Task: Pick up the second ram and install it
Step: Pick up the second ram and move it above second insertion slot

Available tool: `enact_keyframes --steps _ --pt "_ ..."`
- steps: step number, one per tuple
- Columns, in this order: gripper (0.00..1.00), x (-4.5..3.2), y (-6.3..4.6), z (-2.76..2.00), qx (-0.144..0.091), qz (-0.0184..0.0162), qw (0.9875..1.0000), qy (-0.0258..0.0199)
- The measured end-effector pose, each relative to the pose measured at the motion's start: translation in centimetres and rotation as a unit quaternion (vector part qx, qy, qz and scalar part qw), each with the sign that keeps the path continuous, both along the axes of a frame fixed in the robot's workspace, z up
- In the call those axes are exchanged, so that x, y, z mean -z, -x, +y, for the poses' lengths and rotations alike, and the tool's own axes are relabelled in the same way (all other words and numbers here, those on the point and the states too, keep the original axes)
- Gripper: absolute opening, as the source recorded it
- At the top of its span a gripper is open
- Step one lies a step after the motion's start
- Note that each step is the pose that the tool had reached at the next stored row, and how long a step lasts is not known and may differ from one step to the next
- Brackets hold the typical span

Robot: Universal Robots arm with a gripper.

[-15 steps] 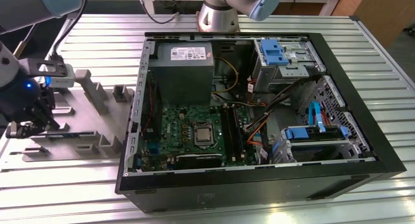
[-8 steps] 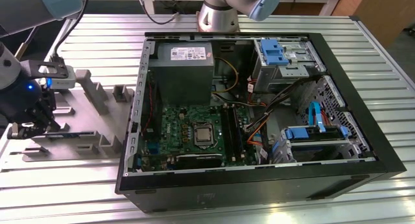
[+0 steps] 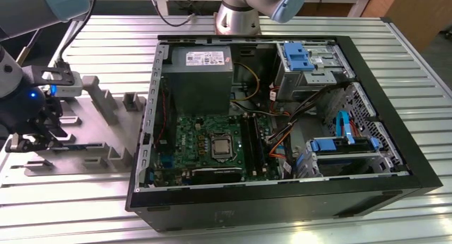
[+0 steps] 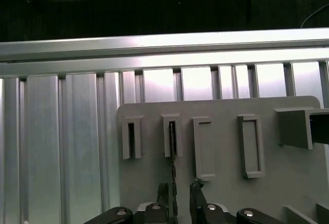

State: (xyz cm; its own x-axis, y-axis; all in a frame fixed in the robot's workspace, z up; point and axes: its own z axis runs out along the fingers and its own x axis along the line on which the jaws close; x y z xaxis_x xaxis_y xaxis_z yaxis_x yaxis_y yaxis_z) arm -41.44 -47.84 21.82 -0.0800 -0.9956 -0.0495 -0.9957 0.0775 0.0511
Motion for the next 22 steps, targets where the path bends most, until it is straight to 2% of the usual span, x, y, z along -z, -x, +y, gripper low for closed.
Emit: enact_keyframes --steps 2,3,5,11,22 --pt "0.29 0.00 0.0 0.00 0.000 0.0000 1.0000 0.0001" --pt "0.36 0.00 0.0 0.00 0.000 0.0001 1.0000 0.0002" --pt "0.36 0.07 0.0 0.00 -0.005 -0.0001 1.0000 0.0001" --pt "0.36 0.52 0.0 0.00 -0.044 0.0000 0.9990 0.0001" --pt "0.36 2.08 0.0 0.00 -0.046 0.0000 0.9989 0.0001"
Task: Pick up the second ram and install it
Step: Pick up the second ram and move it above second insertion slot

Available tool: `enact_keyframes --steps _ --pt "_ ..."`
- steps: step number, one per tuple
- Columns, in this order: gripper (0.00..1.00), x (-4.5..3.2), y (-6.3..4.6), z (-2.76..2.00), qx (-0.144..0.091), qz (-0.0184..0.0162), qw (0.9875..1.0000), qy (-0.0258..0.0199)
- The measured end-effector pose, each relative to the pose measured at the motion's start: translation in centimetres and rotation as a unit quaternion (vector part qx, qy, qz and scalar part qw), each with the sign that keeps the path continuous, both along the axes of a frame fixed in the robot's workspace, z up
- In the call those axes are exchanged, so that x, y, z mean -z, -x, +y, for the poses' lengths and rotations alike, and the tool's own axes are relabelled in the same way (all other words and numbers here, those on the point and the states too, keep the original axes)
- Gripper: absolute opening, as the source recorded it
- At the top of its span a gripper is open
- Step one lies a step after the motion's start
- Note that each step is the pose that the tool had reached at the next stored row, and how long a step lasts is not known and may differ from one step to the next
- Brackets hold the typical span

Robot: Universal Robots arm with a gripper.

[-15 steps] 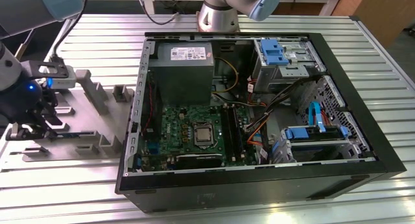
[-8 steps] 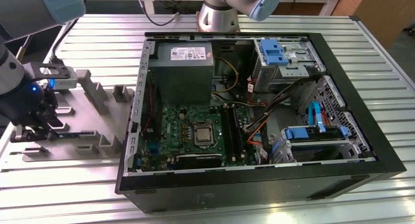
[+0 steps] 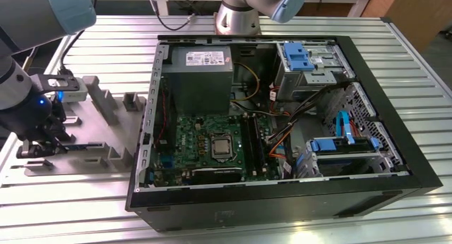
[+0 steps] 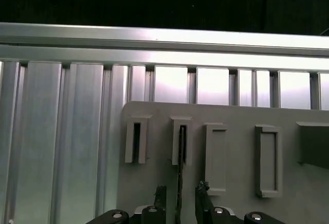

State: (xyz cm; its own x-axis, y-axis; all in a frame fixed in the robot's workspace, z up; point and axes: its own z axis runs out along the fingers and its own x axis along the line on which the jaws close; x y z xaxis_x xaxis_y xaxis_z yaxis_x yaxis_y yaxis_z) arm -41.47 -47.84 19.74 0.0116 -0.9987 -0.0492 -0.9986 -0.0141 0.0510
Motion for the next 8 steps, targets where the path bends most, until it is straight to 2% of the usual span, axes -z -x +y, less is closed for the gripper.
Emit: enact_keyframes --steps 8 --pt "0.35 0.06 0.00 0.00 0.000 0.0000 1.0000 0.0000"
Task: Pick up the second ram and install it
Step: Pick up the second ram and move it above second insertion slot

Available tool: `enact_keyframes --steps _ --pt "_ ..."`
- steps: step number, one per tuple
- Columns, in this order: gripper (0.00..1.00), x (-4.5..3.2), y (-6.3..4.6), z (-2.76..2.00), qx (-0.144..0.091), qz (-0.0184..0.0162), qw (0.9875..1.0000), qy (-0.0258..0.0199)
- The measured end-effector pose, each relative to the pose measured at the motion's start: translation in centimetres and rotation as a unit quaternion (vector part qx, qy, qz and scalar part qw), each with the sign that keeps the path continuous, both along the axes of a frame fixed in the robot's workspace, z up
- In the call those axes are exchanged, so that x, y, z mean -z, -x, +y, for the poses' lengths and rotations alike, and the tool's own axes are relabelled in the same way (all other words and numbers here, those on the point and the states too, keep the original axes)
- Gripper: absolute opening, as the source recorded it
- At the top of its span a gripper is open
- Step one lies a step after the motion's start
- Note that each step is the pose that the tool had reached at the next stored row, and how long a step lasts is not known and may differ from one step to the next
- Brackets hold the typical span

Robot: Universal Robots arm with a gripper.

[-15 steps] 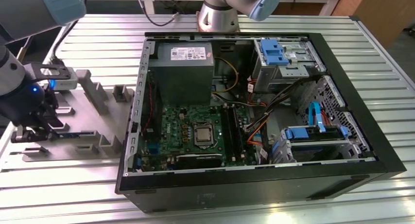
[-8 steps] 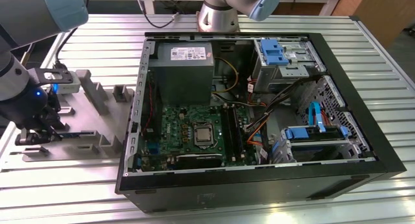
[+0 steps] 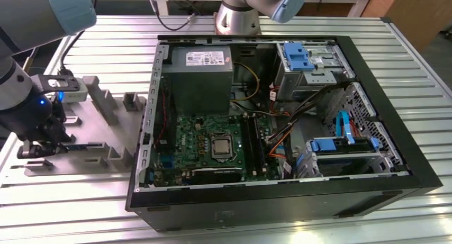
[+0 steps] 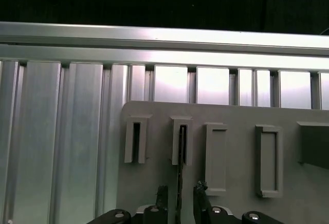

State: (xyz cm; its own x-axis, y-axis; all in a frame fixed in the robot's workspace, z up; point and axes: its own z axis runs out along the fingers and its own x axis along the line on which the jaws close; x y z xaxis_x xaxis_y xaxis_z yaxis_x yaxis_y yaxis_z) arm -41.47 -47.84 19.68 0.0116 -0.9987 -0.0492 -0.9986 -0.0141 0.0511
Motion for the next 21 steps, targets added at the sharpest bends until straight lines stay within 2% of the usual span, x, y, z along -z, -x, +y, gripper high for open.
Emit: enact_keyframes --steps 2,3,14,16,17,21 --pt "0.35 0.01 0.00 0.00 0.000 0.0000 1.0000 0.0000" --pt "0.27 0.02 0.00 0.00 0.000 0.0000 1.0000 0.0000" --pt "0.27 -0.09 0.00 0.00 0.000 0.0000 1.0000 0.0006" --pt "0.26 -0.09 0.00 0.00 0.000 0.0000 1.0000 0.0006" --pt "0.19 -0.09 0.00 0.00 0.000 0.0000 1.0000 0.0006" --pt "0.19 -0.11 -0.09 0.00 0.000 0.0002 1.0000 0.0007"
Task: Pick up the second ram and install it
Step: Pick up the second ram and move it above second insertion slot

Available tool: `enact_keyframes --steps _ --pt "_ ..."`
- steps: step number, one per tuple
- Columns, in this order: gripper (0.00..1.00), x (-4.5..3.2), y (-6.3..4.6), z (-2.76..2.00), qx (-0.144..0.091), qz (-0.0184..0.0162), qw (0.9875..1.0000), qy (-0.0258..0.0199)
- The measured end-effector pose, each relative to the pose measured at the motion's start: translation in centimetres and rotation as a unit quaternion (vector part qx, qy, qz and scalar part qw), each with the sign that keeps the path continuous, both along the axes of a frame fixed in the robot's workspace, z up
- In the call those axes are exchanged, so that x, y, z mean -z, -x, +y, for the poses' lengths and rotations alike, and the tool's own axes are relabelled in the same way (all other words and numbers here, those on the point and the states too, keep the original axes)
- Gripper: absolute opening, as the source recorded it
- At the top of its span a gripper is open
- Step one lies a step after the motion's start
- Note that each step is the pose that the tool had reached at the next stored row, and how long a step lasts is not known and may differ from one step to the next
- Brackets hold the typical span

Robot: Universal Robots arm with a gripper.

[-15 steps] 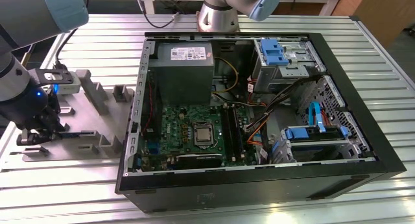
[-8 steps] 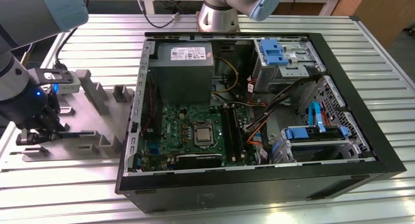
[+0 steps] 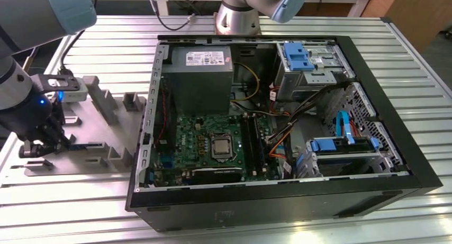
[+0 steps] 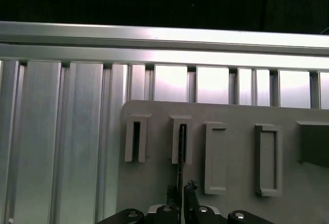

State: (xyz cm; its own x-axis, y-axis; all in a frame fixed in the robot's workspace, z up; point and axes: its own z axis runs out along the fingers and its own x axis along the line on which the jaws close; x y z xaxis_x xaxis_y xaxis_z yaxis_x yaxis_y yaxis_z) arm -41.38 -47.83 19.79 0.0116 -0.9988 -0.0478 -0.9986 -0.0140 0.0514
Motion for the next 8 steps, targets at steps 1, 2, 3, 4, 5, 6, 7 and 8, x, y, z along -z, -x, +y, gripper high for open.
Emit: enact_keyframes --steps 1,2,3,4,5,6,7,8 --pt "0.19 0.01 -0.08 0.00 0.000 0.0000 1.0000 0.0000" --pt "0.19 0.02 -0.14 0.00 0.000 0.0000 1.0000 -0.0001" --pt "0.19 0.02 -0.18 0.00 0.000 0.0000 1.0000 -0.0001" --pt "0.19 0.03 -0.22 0.00 0.000 0.0000 1.0000 -0.0001" --pt "0.19 0.02 -0.28 -0.01 0.000 0.0001 1.0000 -0.0001" --pt "0.19 0.01 -0.30 -0.01 0.000 0.0002 1.0000 0.0000" --pt "0.19 0.00 -0.30 -0.01 0.000 0.0002 1.0000 0.0000" --pt "0.19 -0.06 -0.30 -0.01 0.000 0.0003 1.0000 0.0000"
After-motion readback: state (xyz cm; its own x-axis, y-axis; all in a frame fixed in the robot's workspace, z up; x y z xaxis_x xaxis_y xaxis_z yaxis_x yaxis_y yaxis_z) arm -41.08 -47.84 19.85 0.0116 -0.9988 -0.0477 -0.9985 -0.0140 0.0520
